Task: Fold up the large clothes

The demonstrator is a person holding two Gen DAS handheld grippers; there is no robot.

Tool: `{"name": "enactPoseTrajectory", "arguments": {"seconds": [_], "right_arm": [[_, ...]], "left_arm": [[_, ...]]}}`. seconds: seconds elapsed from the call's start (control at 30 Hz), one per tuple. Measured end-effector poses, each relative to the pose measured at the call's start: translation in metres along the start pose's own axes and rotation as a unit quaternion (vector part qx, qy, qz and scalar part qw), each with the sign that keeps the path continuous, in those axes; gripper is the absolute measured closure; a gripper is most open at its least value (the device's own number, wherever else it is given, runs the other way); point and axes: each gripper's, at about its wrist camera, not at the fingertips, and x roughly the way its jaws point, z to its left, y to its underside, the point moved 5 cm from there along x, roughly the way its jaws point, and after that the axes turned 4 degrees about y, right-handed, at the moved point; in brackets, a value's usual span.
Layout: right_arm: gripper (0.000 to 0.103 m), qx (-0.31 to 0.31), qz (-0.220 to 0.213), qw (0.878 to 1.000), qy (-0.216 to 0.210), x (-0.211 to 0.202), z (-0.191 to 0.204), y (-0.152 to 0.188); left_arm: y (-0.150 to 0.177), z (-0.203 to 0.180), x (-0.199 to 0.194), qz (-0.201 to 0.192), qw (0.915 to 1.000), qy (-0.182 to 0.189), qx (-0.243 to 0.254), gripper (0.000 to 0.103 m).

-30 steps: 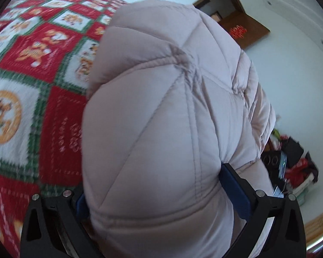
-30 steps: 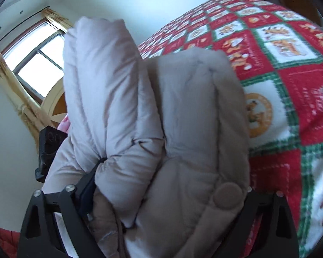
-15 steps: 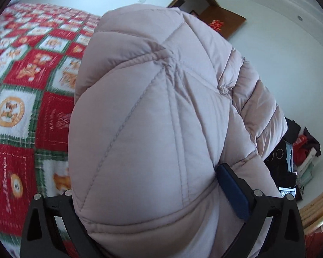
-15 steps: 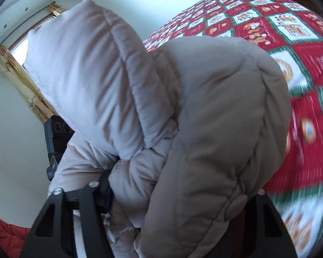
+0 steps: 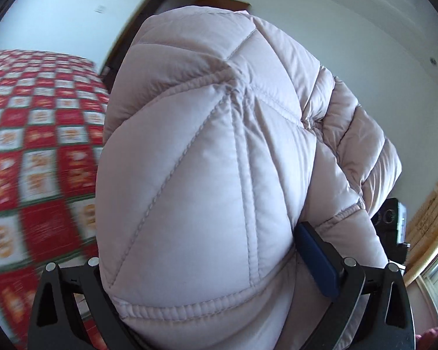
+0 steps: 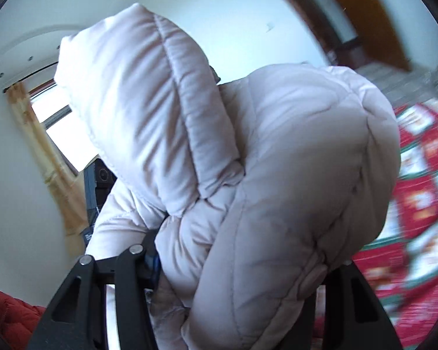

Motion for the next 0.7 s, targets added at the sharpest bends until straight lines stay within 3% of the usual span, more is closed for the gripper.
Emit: {"name": "enactPoseTrajectory", "arguments": {"seconds": [0.13, 0.27, 0.47, 0.57, 0.7], "right_arm": [[0.047, 0.022, -0.027, 0.998, 0.053, -0.027, -0.055, -0.007], [0.047, 0.072, -0.030, 0.994, 0.082, -0.015, -0.125, -0.003], [0.048, 0.134, -0.020, 0.987, 0.082, 0.024, -0.203, 0.002], [0.047, 0.151, -0.010, 0.985, 0.083, 0.023, -0.228, -0.002], [0.041, 0.166, -0.010, 0.982, 0.083, 0.021, -0.240, 0.008]], "left_arm": [[-0.004, -0.012, 0.075, 0.037, 0.9992, -0.009, 0.015, 0.003], [0.005, 0.001, 0.145, 0.074, 0.9936, -0.074, 0.041, 0.003], [0.009, 0.045, 0.183, 0.091, 0.9815, -0.163, 0.044, 0.003], [0.010, 0.069, 0.195, 0.093, 0.9783, -0.184, 0.019, 0.002], [0.007, 0.102, 0.206, 0.088, 0.9803, -0.176, -0.017, 0.001]]}}
